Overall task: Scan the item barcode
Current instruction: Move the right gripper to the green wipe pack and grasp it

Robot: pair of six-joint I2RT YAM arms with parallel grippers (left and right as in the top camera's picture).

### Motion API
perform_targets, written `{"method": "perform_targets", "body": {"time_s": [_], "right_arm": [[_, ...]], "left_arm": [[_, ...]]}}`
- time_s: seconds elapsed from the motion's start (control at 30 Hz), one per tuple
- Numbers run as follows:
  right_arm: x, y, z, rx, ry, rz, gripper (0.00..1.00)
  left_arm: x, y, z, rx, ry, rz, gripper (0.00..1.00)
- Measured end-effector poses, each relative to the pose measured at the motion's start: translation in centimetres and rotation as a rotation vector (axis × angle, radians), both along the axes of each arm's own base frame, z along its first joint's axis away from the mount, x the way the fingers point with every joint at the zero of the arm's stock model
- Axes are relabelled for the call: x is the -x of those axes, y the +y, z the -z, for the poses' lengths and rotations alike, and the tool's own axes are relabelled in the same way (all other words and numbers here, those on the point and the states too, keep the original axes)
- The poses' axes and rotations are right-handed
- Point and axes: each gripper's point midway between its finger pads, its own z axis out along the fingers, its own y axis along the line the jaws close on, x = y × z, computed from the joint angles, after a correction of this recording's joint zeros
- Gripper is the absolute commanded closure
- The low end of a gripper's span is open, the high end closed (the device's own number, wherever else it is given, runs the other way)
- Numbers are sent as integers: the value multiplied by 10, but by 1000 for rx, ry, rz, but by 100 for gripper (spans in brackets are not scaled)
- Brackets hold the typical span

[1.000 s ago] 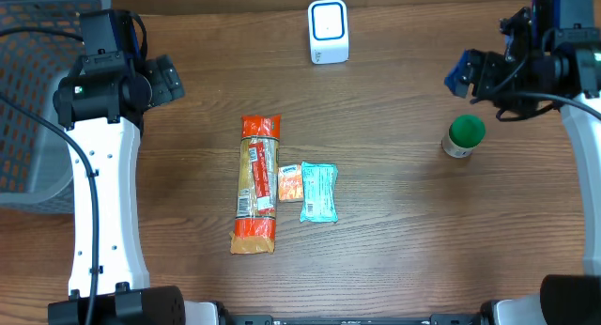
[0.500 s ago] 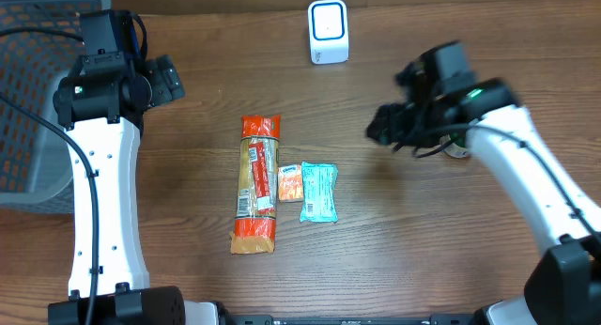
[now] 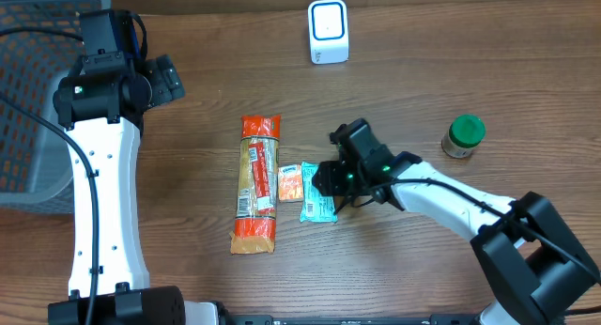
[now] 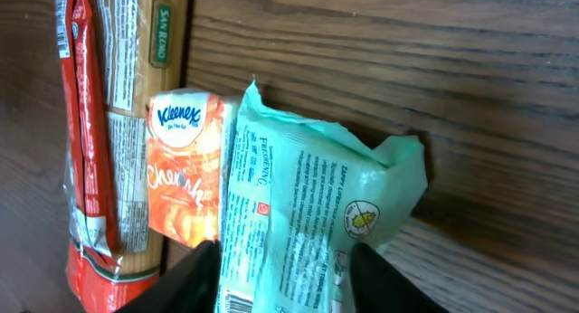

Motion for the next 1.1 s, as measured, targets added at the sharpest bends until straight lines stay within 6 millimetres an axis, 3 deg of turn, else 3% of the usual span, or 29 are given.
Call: {"method": "perform_targets", "body": {"time_s": [0.5, 0.8, 1.0, 1.1], "right_arm": [[-5, -20, 10, 93, 8, 105, 80], [-1, -26, 14, 107, 55, 163, 78], [2, -24, 14, 107, 71, 173, 68], [4, -22, 14, 106, 73, 172, 67]], "left_arm": [[0, 0, 0, 0, 0, 0, 0], [0, 0, 0, 0, 0, 0, 0], [0, 0, 0, 0, 0, 0, 0], [0, 0, 0, 0, 0, 0, 0]]}}
